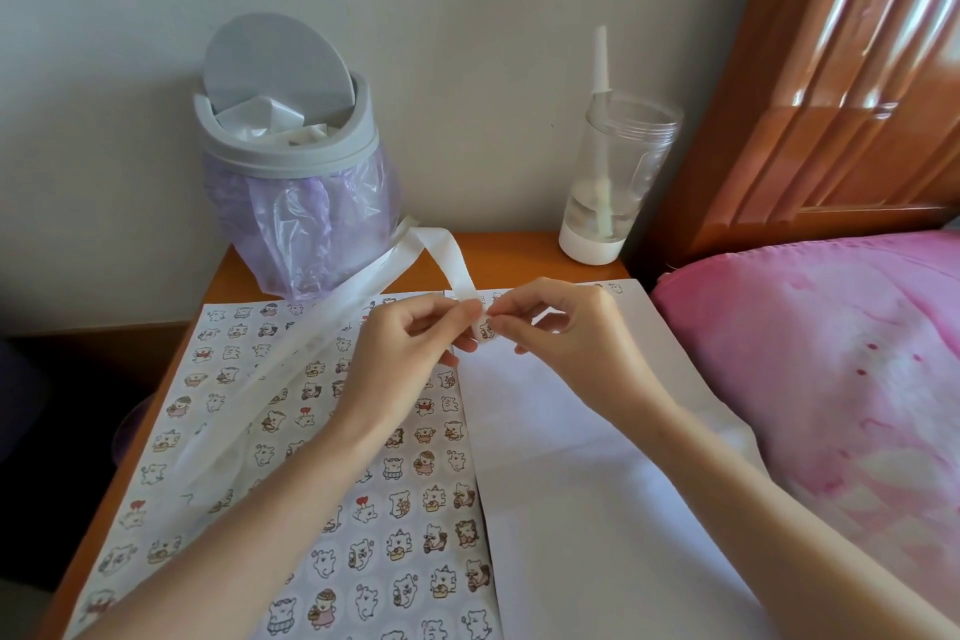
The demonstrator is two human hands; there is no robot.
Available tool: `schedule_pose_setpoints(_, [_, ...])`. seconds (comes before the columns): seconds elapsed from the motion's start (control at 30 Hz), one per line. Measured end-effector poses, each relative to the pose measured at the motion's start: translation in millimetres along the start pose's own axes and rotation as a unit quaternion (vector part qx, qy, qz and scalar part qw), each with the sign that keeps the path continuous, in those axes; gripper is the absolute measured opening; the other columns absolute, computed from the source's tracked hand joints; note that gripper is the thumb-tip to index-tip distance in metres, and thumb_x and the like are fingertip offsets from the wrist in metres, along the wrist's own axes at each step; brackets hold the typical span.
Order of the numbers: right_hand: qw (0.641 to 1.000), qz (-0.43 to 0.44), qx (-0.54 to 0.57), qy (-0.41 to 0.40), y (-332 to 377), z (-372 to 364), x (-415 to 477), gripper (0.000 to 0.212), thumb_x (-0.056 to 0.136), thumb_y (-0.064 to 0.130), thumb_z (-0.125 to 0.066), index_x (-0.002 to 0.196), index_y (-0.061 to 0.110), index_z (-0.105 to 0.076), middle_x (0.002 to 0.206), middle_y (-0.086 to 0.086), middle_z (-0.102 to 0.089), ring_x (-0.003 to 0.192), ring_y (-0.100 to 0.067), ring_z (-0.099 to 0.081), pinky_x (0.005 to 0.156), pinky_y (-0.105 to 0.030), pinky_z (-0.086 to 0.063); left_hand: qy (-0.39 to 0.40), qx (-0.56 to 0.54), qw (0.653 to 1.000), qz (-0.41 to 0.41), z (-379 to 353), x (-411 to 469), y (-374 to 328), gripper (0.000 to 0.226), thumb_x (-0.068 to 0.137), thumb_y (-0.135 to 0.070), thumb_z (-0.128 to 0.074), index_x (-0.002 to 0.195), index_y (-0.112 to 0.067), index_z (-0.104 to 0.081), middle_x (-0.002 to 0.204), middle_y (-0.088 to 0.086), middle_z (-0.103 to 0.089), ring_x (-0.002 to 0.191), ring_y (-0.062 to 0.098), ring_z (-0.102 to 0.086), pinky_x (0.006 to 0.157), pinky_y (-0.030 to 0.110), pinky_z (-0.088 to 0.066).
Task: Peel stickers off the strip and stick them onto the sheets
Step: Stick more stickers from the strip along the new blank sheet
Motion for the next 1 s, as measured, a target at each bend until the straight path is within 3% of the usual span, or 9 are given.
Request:
schedule_pose_setpoints(0.2, [0.997,0.013,-0.073,-0.006,1.5,1.1,-1.9,0.007,0.085,0.016,-0.068,0.084,0.023,-0.067,0.090,0.007,-0.064,0.080,-0.009,-0.057,0.066,-0.018,-0.049,0.001,0.017,1.000,0.009,-1.7,1.0,4.9,0.019,0.086,-0.030,-0.062,0.087,-0.014,-0.073,0.077,-0.003,-0.073,0.070,0.007,-0.069,0.058,0.015,-0.052])
schedule_pose_setpoints(0.3, [0.999,0.007,-0.047,0.015,0.7,3.0,-2.6,0.010,0.086,0.015,-0.066,0.083,0.026,-0.065,0.087,0.012,-0.064,0.081,-0.007,-0.058,0.066,-0.018,-0.049,0.009,0.028,1.000,0.011,-3.6,1.8,6.8,0.018,0.087,-0.030,-0.062,0.087,-0.015,-0.073,0.078,-0.005,-0.074,0.070,0.006,-0.068,0.058,0.014,-0.051])
schedule_pose_setpoints(0.47, [0.997,-0.051,0.052,-0.038,-16.0,45.4,9.8,0.005,0.081,0.013,-0.072,0.077,0.014,-0.070,0.063,0.014,-0.065,0.058,-0.003,-0.056,0.052,-0.019,-0.048,0.018,0.046,0.999,-0.001,-5.1,1.0,8.4,0.014,0.088,-0.025,-0.061,0.086,-0.017,-0.072,0.077,-0.005,-0.073,0.074,0.007,-0.069,0.060,0.015,-0.052])
schedule_pose_setpoints(0.6, [0.988,-0.145,0.016,-0.046,-60.8,83.1,20.7,0.013,0.078,0.018,-0.075,0.083,0.007,-0.070,0.069,0.000,-0.066,0.054,-0.007,-0.057,0.048,-0.018,-0.048,0.034,0.103,0.993,-0.040,-6.8,-1.7,2.9,0.016,0.089,-0.028,-0.059,0.086,-0.017,-0.071,0.077,-0.007,-0.071,0.072,-0.001,-0.064,0.065,0.010,-0.048])
schedule_pose_setpoints(0.7, [0.980,-0.188,-0.037,-0.054,-88.5,105.3,26.1,0.010,0.083,0.012,-0.069,0.088,0.003,-0.069,0.068,-0.002,-0.063,0.044,-0.001,-0.054,0.046,-0.014,-0.046,0.051,0.139,0.987,-0.062,-10.7,-4.7,-0.8,0.017,0.090,-0.030,-0.058,0.081,-0.019,-0.068,0.071,-0.016,-0.066,0.069,-0.006,-0.059,0.063,0.005,-0.041])
schedule_pose_setpoints(0.87, [0.981,-0.175,-0.055,-0.059,-99.0,110.1,33.2,0.005,0.087,0.007,-0.065,0.083,0.005,-0.065,0.065,-0.004,-0.059,0.037,0.001,-0.049,0.046,-0.012,-0.044,0.089,0.219,0.966,-0.107,-17.9,-7.5,-2.0,0.019,0.092,-0.033,-0.053,0.079,-0.020,-0.059,0.064,-0.008,-0.061,0.061,0.005,-0.056,0.056,0.015,-0.040])
schedule_pose_setpoints(1.0, [0.981,-0.166,-0.074,-0.066,-110.0,106.5,35.8,0.004,0.090,0.004,-0.060,0.088,0.000,-0.062,0.060,-0.004,-0.054,0.037,0.000,-0.048,0.044,-0.013,-0.044,0.079,0.285,0.944,-0.144,-17.2,-10.0,-4.0,0.020,0.094,-0.031,-0.051,0.076,-0.023,-0.050,0.051,-0.010,-0.048,0.051,0.004,-0.048,0.048,0.014,-0.033])
Point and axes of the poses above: each hand's wrist, its own x-axis towards the middle knuckle, its own z-axis out of the back of the hand, y = z × x, the point moved 7 cm from there along x, towards the middle knuckle
